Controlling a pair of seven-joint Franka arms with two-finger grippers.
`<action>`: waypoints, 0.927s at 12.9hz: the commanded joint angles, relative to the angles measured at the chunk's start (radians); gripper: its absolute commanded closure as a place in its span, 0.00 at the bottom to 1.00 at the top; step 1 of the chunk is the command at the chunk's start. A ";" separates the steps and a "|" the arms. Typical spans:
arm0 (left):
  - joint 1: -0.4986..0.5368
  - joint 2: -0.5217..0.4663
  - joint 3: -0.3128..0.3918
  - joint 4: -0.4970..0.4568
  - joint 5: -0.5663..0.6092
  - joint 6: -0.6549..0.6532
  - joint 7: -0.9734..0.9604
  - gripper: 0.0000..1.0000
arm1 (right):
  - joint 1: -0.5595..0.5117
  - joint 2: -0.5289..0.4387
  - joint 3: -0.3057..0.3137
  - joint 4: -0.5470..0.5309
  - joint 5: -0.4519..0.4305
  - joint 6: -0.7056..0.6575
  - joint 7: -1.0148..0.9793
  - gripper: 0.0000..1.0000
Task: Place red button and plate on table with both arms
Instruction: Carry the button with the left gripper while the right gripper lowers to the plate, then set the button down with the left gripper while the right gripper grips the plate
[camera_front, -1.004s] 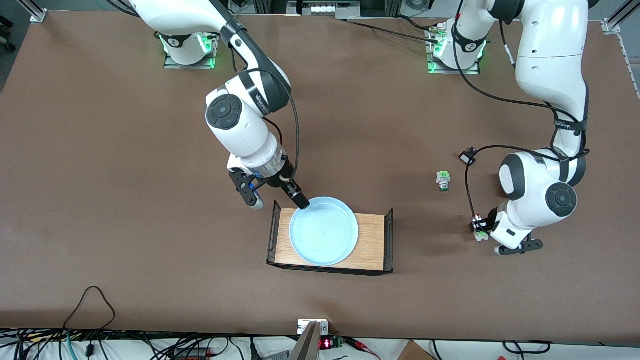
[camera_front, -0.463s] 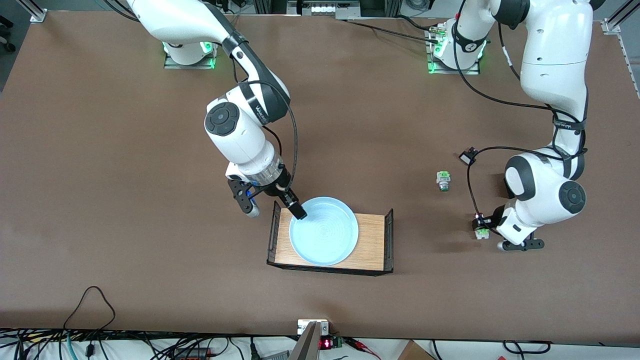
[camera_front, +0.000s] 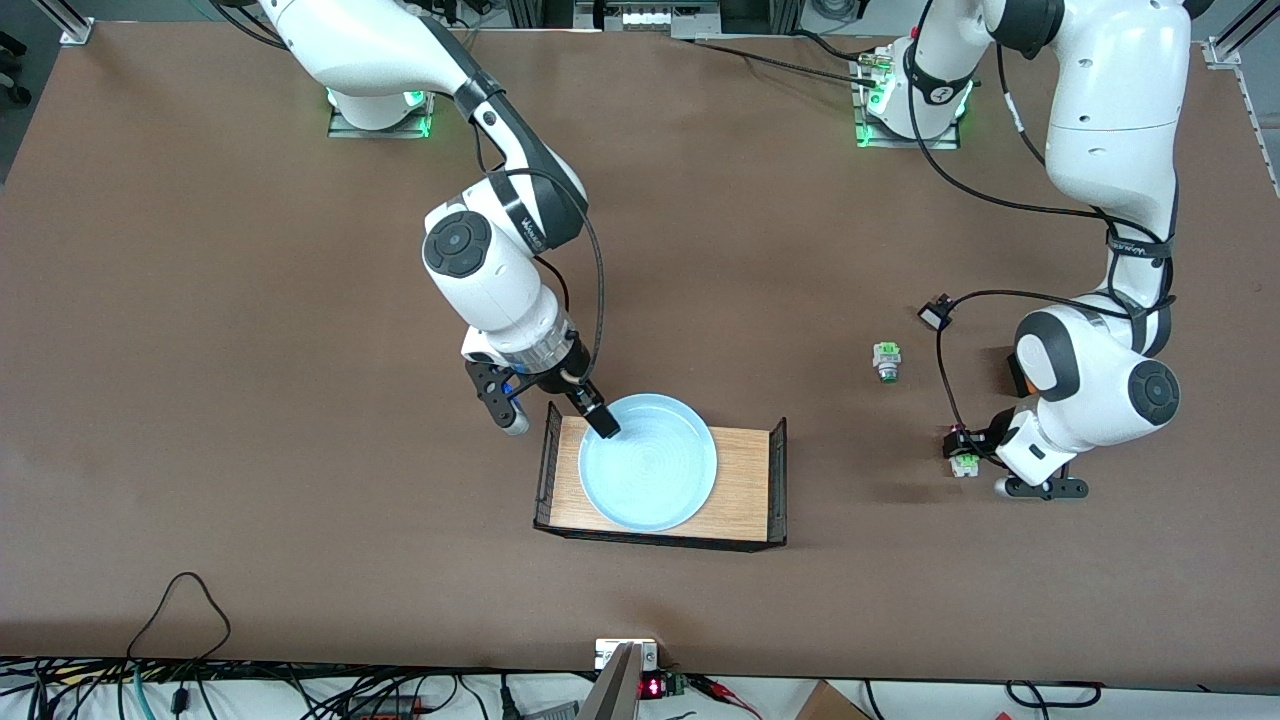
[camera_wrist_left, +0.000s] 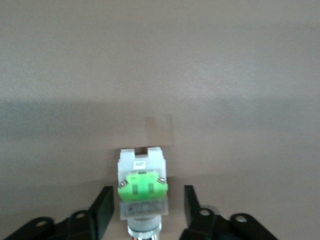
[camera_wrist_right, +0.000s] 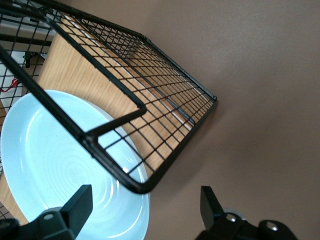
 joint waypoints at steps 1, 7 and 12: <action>-0.007 -0.096 0.006 -0.009 0.030 -0.082 0.021 0.01 | 0.021 0.030 -0.008 0.027 0.008 0.028 0.007 0.10; -0.015 -0.323 0.005 -0.009 0.324 -0.324 -0.135 0.00 | 0.025 0.028 -0.009 0.027 0.028 0.018 0.005 0.45; -0.030 -0.523 -0.013 -0.009 0.386 -0.491 -0.302 0.00 | 0.025 0.028 -0.017 0.027 0.038 0.028 -0.001 0.64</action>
